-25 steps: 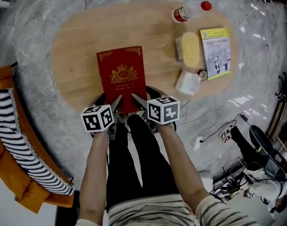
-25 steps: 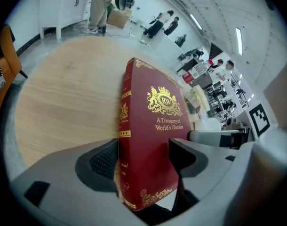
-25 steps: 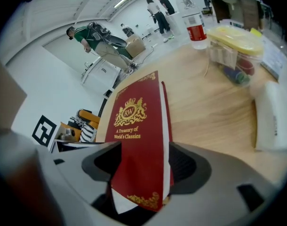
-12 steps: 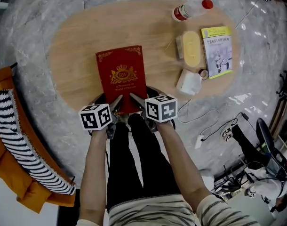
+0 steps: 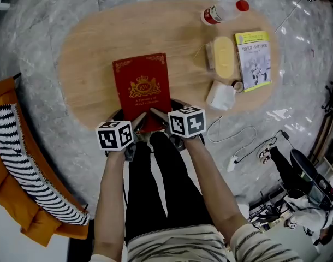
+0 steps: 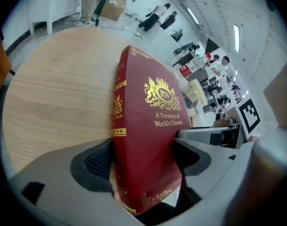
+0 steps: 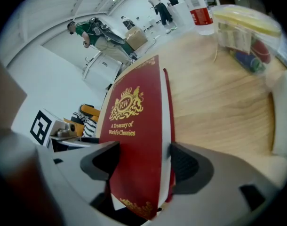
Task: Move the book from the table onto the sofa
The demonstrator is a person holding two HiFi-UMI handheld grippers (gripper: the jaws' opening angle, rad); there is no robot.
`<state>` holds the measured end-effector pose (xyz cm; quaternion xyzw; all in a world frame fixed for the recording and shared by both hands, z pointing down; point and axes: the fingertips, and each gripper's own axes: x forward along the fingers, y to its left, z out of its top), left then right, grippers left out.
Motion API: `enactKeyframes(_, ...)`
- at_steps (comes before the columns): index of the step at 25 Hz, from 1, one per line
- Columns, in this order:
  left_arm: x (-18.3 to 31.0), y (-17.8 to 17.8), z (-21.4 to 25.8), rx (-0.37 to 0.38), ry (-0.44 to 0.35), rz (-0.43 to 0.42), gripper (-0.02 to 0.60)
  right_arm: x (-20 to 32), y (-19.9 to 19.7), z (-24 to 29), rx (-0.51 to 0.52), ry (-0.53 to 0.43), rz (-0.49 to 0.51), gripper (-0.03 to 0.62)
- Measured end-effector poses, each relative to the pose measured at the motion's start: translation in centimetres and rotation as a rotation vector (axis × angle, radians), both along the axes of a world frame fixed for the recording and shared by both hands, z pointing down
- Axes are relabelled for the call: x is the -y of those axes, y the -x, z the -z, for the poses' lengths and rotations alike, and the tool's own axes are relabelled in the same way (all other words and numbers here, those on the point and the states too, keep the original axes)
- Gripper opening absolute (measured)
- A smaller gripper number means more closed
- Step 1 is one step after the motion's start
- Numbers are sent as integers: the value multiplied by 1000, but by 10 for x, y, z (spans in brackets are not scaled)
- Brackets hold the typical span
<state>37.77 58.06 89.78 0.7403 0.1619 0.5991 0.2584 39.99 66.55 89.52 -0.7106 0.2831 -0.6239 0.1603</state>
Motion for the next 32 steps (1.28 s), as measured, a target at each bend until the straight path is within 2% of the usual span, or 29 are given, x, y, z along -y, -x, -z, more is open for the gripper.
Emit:
enactKeyframes(7, -1, -1, -3, 11, -34, 22, 374, 0, 0, -3, 5, 14, 18, 333)
enactKeyframes(12, 0, 0, -2, 10, -24, 33, 373, -1, -1, -2, 0, 17, 13, 333)
enactKeyframes(19, -3, 6, 5, 33, -8, 104, 373, -6, -2, 8, -40, 31, 31, 331)
enactKeyframes(26, -2, 12, 30, 29, -20, 111, 373, -5, 3, 32, -52, 16, 24, 331)
enactKeyframes(32, 5, 16, 65, -4, -29, 135, 373, 3, 6, 67, -88, 7, 29, 331)
